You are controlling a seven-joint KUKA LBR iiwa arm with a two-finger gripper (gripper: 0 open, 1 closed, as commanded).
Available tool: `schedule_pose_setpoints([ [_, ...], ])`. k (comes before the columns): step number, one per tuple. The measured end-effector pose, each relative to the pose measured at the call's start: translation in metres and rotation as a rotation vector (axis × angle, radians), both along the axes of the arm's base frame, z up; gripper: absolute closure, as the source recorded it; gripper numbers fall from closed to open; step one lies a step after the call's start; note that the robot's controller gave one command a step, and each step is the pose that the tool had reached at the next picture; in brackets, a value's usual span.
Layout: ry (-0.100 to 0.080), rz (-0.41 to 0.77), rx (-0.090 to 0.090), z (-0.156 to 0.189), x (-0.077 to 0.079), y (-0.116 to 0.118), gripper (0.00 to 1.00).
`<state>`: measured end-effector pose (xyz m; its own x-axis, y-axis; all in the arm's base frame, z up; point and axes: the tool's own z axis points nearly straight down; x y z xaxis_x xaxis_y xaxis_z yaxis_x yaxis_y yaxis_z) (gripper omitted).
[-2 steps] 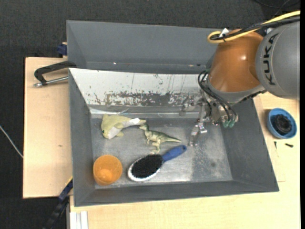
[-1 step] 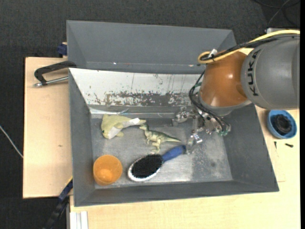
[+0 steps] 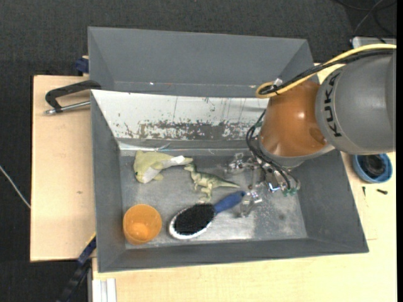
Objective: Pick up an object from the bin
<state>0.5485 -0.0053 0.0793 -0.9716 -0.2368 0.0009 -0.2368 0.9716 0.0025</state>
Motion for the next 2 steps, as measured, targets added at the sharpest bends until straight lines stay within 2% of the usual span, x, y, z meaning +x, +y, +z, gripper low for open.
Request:
schedule_pose_setpoints([
  [1, -0.001, 0.0, -0.001, 0.0, 0.001, -0.001, 1.0],
  [2, -0.014, 0.236, -0.004, 0.141, 0.004, -0.026, 1.0],
])
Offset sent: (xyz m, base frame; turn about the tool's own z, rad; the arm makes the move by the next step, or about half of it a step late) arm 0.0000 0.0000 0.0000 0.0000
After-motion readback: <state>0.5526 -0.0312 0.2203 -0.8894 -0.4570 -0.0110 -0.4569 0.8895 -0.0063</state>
